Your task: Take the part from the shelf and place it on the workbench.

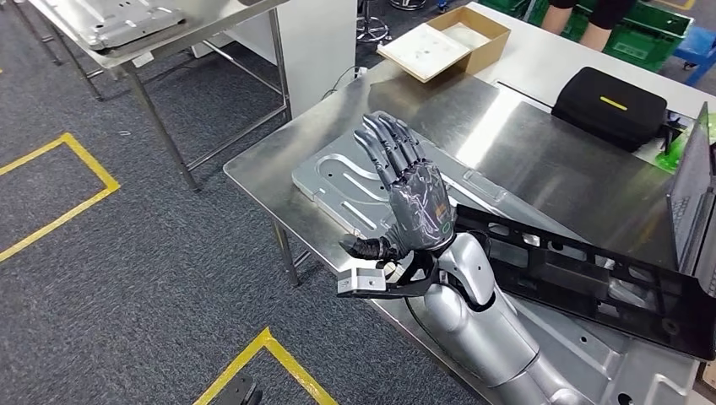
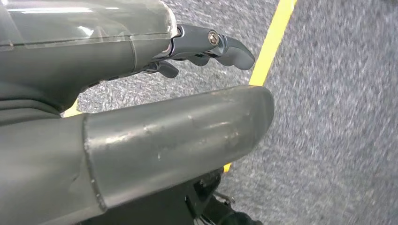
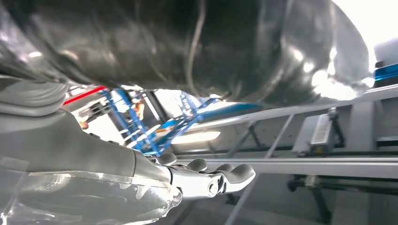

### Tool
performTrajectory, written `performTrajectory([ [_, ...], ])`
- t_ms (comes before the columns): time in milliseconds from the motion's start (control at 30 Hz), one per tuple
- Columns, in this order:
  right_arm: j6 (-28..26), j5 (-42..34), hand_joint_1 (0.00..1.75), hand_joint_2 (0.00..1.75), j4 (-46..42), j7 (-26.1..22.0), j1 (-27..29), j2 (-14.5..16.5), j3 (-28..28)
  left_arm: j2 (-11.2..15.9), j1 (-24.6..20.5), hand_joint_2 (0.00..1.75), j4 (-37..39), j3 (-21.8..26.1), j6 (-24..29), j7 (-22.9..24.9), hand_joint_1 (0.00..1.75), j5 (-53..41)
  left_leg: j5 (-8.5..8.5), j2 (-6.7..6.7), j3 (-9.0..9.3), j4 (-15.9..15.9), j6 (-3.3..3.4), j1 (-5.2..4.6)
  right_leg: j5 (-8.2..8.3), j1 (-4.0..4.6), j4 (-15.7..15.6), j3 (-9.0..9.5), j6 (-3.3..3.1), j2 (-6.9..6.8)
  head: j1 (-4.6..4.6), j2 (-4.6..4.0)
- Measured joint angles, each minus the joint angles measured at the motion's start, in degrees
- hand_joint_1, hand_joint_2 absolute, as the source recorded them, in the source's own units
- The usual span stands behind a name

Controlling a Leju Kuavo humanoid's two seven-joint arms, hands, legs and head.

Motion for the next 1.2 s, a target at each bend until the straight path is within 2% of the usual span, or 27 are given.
performTrajectory([
  [33, 0.0, 0.0, 0.00, 0.00, 0.1, 0.0, 0.0, 0.0, 0.0, 0.0, 0.0, 0.00, 0.0, 0.0, 0.0, 0.0, 0.00, 0.1, 0.02, -0.76, 0.04, 0.0, 0.01, -0.10, 1.30, 0.05, -0.8, 0.19, -0.25, 0.21, 0.00, 0.00],
  [67, 0.0, 0.0, 0.00, 0.00, 0.2, 0.0, -0.2, 0.0, 0.0, 0.1, 0.0, 0.00, 0.0, 0.0, 0.0, 0.0, 0.00, 0.2, 0.02, -1.58, 0.11, 0.0, 0.00, -0.19, 3.52, 0.13, -3.8, 1.44, -0.66, 0.79, 0.00, 0.00],
  [133, 0.2, 0.0, 0.00, 0.00, 0.3, 0.0, -0.7, 0.1, 0.0, 0.0, -0.2, 0.00, 0.0, 0.0, 0.1, -0.1, 0.00, 0.4, 0.10, -2.97, 0.09, 0.1, -0.14, -0.26, 7.12, 0.19, -11.2, 4.67, -1.72, 3.50, -0.03, 0.00],
  [167, 0.3, 0.0, 0.00, 0.00, 0.5, -0.1, -1.0, 0.1, 0.1, 0.0, -0.3, 0.00, 0.0, 0.0, 0.2, -0.1, 0.00, 0.6, 0.21, -3.63, -0.10, 0.1, -0.36, -0.14, 7.98, 0.26, -13.8, 5.82, -2.10, 4.67, -0.01, 0.00],
  [200, 0.4, -0.1, 0.00, 0.00, 0.7, -0.1, -1.4, 0.2, 0.1, 0.0, -0.4, 0.00, 0.0, 0.0, 0.3, -0.2, 0.00, 0.7, 0.36, -4.27, -0.35, 0.1, -0.69, 0.09, 8.04, 0.35, -14.9, 6.28, -2.32, 5.30, 0.03, 0.00],
  [267, 0.6, -0.1, 0.00, 0.00, 1.1, -0.2, -2.1, 0.6, 0.2, 0.1, -0.6, 0.00, 0.0, 0.0, 0.4, -0.2, 0.00, 1.1, 0.73, -5.65, -0.68, -0.2, -1.55, 0.39, 8.18, 0.34, -15.8, 6.73, -2.37, 4.33, 0.11, 0.00],
  [300, 0.6, -0.2, 0.00, 0.00, 1.3, -0.2, -2.3, 0.9, 0.3, 0.1, -0.5, 0.00, 0.0, 0.0, 0.5, -0.2, 0.00, 1.3, 0.67, -5.33, -0.73, -0.2, -1.91, 0.27, 8.41, 0.18, -16.5, 7.11, -2.37, 3.56, 0.09, 0.00],
  [333, 0.6, -0.2, 0.00, 0.00, 1.5, -0.2, -2.5, 1.3, 0.4, 0.1, -0.5, 0.00, 0.0, 0.1, 0.5, -0.2, 0.00, 1.4, 0.14, -4.16, -1.03, 0.4, -2.21, 0.09, 8.65, -0.03, -17.2, 7.54, -2.42, 2.74, -0.07, 0.00],
  [367, 0.7, -0.2, 0.00, 0.00, 1.6, -0.2, -2.7, 1.5, 0.5, 0.2, -0.6, 0.00, 0.0, 0.1, 0.5, -0.2, 0.00, 1.5, -1.03, -2.43, -1.89, 2.3, -2.46, -0.05, 8.85, -0.21, -17.7, 7.93, -2.47, 1.81, -0.20, 0.00],
  [400, 0.7, -0.2, 0.00, 0.00, 1.8, -0.3, -2.8, 1.7, 0.6, 0.2, -0.6, 0.00, 0.0, 0.1, 0.6, -0.2, 0.00, 1.5, -2.67, -0.41, -3.32, 5.3, -2.70, 0.00, 8.86, -0.08, -17.9, 8.14, -2.56, 0.89, -0.34, 0.00],
  [433, 0.6, -0.3, 0.00, 0.00, 2.1, -0.4, -2.7, 1.8, 0.6, 0.2, -0.6, 0.00, 0.0, 0.1, 0.7, -0.2, 0.00, 1.4, -4.36, 0.85, -5.13, 9.0, -2.97, 0.16, 8.79, -0.01, -17.9, 8.19, -2.65, -0.07, -0.45, 0.00],
  [467, 0.6, -0.3, 0.00, 0.00, 2.3, -0.4, -2.6, 1.9, 0.7, 0.2, -0.6, 0.00, 0.0, 0.1, 0.8, -0.2, 0.00, 1.4, -5.57, 1.51, -6.78, 12.3, -3.26, 0.35, 8.66, 0.05, -17.8, 8.16, -2.67, -1.02, -0.44, 0.00],
  [500, 0.5, -0.3, 0.00, 0.00, 2.6, -0.5, -2.5, 1.9, 0.8, 0.3, -0.4, 0.00, 0.0, 0.1, 1.0, -0.2, 0.00, 1.4, -5.88, 1.83, -7.70, 14.1, -3.53, 0.53, 8.49, 0.06, -17.6, 8.12, -2.65, -1.86, -0.45, 0.00],
  [533, 0.5, -0.3, 0.00, 0.00, 2.9, -0.5, -2.5, 2.0, 0.8, 0.4, -0.2, 0.00, 0.0, 0.1, 1.0, -0.3, 0.00, 1.4, -5.11, 2.07, -7.48, 13.7, -3.75, 0.70, 8.29, 0.03, -17.4, 8.08, -2.57, -2.67, -0.45, 0.00],
  [567, 0.4, -0.3, 0.00, 0.00, 3.2, -0.6, -2.4, 2.0, 0.9, 0.5, 0.0, 0.00, 0.0, 0.1, 1.1, -0.4, 0.00, 1.4, -3.53, 2.46, -6.15, 11.2, -3.90, 0.84, 8.05, 0.00, -17.1, 8.07, -2.44, -3.38, -0.45, 0.00],
  [600, 0.4, -0.3, 0.00, 0.00, 3.4, -0.7, -2.4, 2.1, 0.9, 0.6, 0.1, 0.00, 0.0, 0.1, 1.1, -0.5, 0.00, 1.5, -1.79, 3.21, -4.15, 7.5, -3.96, 0.94, 7.74, -0.03, -16.7, 8.07, -2.24, -4.07, -0.45, 0.00],
  [667, 0.3, -0.3, 0.00, 0.00, 3.7, -0.7, -2.5, 2.2, 0.9, 0.8, 0.0, 0.00, 0.0, 0.1, 1.2, -1.0, 0.00, 1.7, 0.08, 4.76, -1.02, 1.7, -3.48, 0.65, 7.15, 0.19, -16.0, 7.98, -1.70, -5.13, -0.43, 0.00],
  [700, 0.3, -0.3, 0.00, 0.00, 3.9, -0.7, -2.5, 2.4, 1.0, 0.9, 0.0, 0.00, 0.0, 0.1, 1.3, -1.2, 0.00, 1.9, 0.15, 5.07, -0.51, 0.5, -3.07, 0.46, 6.95, 0.34, -15.8, 7.96, -1.42, -5.53, -0.42, 0.00],
  [767, 0.4, -0.2, 0.00, 0.00, 4.4, -0.8, -2.8, 2.6, 1.1, 0.9, 0.1, 0.00, 0.0, 0.3, 1.7, -1.7, 0.00, 2.5, 0.12, 4.25, -0.67, 0.4, -2.19, 0.28, 6.81, 0.51, -15.8, 8.08, -0.91, -6.31, -0.39, 0.00],
  [800, 0.4, -0.2, 0.00, 0.00, 4.6, -0.9, -2.9, 2.8, 1.2, 0.9, 0.3, 0.00, 0.0, 0.3, 1.8, -1.8, 0.00, 2.7, 0.21, 3.74, -0.67, 0.3, -1.85, 0.38, 6.62, 0.40, -15.7, 8.15, -0.61, -6.21, -0.41, 0.00],
  [867, 0.3, 0.0, 0.00, 0.00, 4.9, -0.9, -3.2, 3.0, 1.3, 0.8, 0.4, 0.00, 0.0, 0.4, 2.0, -2.0, 0.00, 2.8, 0.52, 2.80, -0.61, -0.1, -1.14, 0.66, 4.80, 0.07, -13.4, 7.30, -0.09, -3.90, -0.40, 0.00],
  [933, 0.3, 0.0, 0.00, 0.00, 5.3, -0.9, -3.3, 3.0, 1.3, 0.5, 0.4, 0.00, 0.0, 0.5, 2.0, -2.2, 0.00, 2.8, 0.73, 1.77, -0.73, -0.2, -0.65, 0.73, 1.10, -0.12, -6.9, 4.30, 0.17, -0.87, -0.40, 0.00],
  [1000, 0.3, -0.1, 0.00, 0.00, 5.6, -1.0, -3.2, 2.9, 1.3, 0.4, 0.4, 0.00, 0.0, 0.5, 2.0, -2.4, 0.00, 2.8, 0.80, 0.95, -0.89, -0.2, -0.46, 0.68, -1.44, -0.12, -1.2, 1.49, 0.24, 0.05, -0.40, 0.00],
  [1033, 0.3, -0.2, 0.00, 0.00, 5.7, -0.9, -3.1, 2.9, 1.3, 0.3, 0.4, 0.00, 0.0, 0.5, 2.0, -2.4, 0.00, 2.8, 0.81, 0.74, -0.92, -0.2, -0.45, 0.66, -1.86, -0.12, 0.0, 0.86, 0.25, 0.13, -0.40, 0.00],
  [1133, 0.3, -0.2, 0.00, 0.00, 5.7, -0.9, -3.1, 2.9, 1.3, 0.3, 0.4, 0.00, 0.0, 0.5, 2.0, -2.5, 0.00, 2.7, 0.83, 0.47, -0.95, -0.2, -0.43, 0.63, -1.86, -0.12, 0.8, 0.41, 0.23, 0.16, -0.40, 0.00],
  [1167, 0.3, -0.2, 0.00, 0.00, 5.8, -0.9, -3.1, 2.9, 1.3, 0.2, 0.5, 0.00, 0.0, 0.5, 2.0, -2.5, 0.00, 2.7, 0.84, 0.13, -0.96, -0.1, -0.42, 0.62, -1.47, -0.12, 1.0, 0.25, 0.19, 0.18, -0.40, 0.00],
  [1200, 0.3, -0.2, 0.00, 0.00, 6.0, -0.9, -3.1, 2.9, 1.3, 0.1, 0.6, 0.00, 0.0, 0.5, 2.1, -2.5, 0.00, 2.6, 0.89, -0.88, -1.02, -0.1, -0.50, 0.66, 0.74, -0.18, -2.7, 1.89, -0.12, 1.43, -0.39, 0.00],
])
